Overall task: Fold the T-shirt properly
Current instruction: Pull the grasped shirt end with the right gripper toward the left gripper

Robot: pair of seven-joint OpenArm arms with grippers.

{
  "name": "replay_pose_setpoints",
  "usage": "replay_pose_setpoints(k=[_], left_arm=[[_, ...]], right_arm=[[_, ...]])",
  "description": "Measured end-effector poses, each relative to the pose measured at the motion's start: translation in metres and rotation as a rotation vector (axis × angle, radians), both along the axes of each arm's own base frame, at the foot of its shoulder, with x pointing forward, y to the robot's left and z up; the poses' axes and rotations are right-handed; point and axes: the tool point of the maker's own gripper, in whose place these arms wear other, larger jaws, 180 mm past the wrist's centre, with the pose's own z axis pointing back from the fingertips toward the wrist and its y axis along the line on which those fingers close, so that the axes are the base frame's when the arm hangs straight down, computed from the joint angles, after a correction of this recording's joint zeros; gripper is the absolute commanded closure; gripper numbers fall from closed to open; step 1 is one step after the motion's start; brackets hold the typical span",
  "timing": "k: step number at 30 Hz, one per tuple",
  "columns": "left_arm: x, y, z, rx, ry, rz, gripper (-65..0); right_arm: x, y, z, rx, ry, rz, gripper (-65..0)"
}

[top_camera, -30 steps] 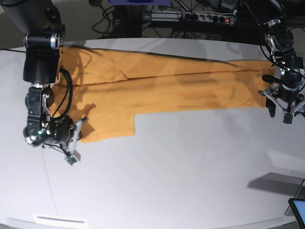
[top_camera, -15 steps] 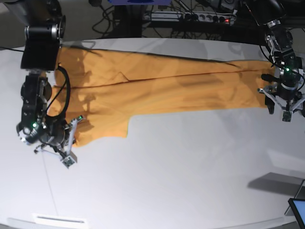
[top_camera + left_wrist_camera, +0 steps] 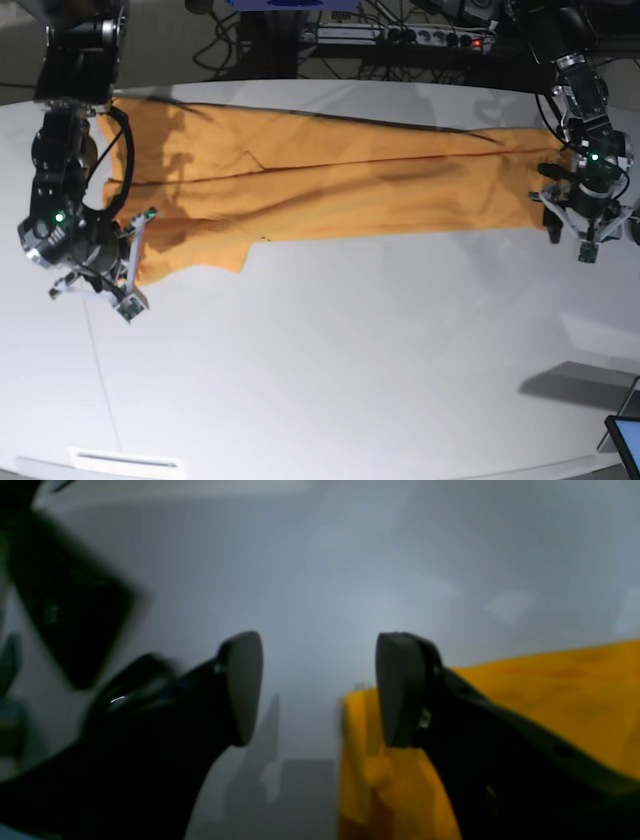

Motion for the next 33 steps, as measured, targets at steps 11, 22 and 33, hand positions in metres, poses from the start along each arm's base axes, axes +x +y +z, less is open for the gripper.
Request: replay_pose_setpoints(k=[11, 22, 33], left_arm=[[0.006, -0.008, -0.005, -0.006, 0.011, -0.023, -35.3], [0.008, -0.016, -0.009, -0.010, 0.019, -0.042, -35.1], [0.008, -0.016, -0.009, -0.011, 0.019, -0.042, -35.1]], right_arm=[[-0.043, -0.011, -0.018, -0.005, 0.055, -0.042, -0.3], [-0.060, -0.010, -0.012, -0.026, 0.040, -0.031, -0.3], [-0.078, -0.011, -0.024, -0.031, 0.090, -0.032, -0.3]])
